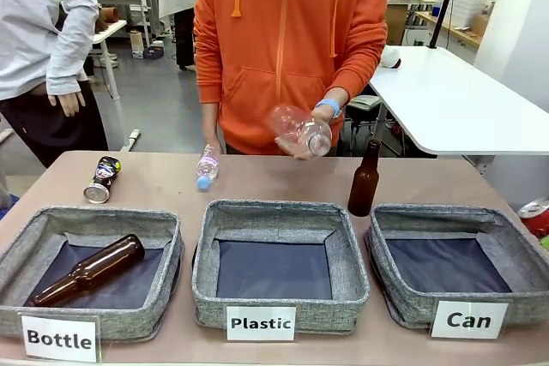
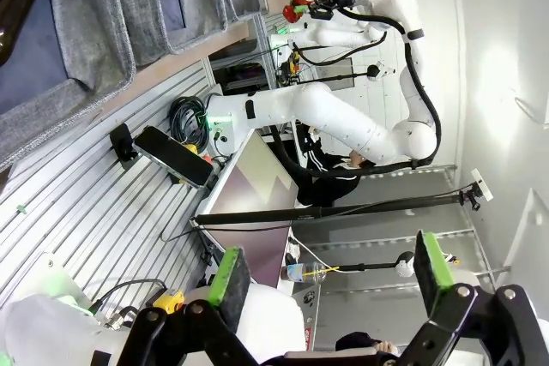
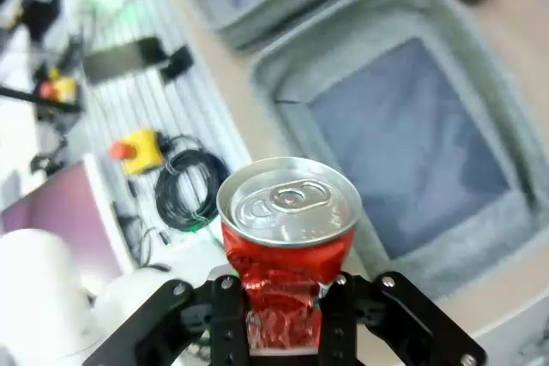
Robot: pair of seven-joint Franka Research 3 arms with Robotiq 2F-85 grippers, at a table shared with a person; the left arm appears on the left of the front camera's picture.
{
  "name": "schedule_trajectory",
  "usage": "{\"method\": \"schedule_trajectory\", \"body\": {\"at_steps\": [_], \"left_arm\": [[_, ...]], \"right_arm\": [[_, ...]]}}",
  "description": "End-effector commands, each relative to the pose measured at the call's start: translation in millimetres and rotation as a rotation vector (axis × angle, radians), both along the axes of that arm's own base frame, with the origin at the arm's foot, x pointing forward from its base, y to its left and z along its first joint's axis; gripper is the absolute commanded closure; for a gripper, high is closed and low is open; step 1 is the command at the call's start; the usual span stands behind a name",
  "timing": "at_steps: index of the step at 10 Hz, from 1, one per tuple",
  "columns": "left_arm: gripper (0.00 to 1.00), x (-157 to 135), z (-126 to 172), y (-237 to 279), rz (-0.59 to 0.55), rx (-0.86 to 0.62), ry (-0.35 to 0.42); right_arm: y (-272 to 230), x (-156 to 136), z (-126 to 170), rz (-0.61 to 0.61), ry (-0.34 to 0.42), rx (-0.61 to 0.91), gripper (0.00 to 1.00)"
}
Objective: Sort the can waste into the basket.
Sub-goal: Pick up the can waste from the table and place it in the right Fabric basket.
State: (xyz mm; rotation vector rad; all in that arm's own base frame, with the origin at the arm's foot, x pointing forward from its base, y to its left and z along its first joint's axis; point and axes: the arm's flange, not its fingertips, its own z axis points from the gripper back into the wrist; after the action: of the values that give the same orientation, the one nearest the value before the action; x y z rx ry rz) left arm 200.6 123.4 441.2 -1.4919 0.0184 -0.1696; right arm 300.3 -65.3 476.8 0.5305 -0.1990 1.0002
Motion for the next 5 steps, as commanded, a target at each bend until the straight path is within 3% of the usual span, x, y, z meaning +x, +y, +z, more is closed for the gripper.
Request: {"method": "schedule_trajectory", "body": {"at_steps": [1,3,5], "left_arm": [[0.00,-0.5,0.7,1.2,0.001,-0.022,-0.013],[0.00,-0.5,0.7,1.2,0.001,-0.022,-0.013],[0.00,-0.5,0.7,1.2,0.001,-0.022,-0.013]], "right_arm": [[30.3,32.9,15.0,0.056,0.046,-0.053,1.00],[57.0,48.7,17.8,0.095,-0.016,-0.114,1.00],[63.9,56.5,11.8,0.170,-0.130,-0.220,1.00]]}}
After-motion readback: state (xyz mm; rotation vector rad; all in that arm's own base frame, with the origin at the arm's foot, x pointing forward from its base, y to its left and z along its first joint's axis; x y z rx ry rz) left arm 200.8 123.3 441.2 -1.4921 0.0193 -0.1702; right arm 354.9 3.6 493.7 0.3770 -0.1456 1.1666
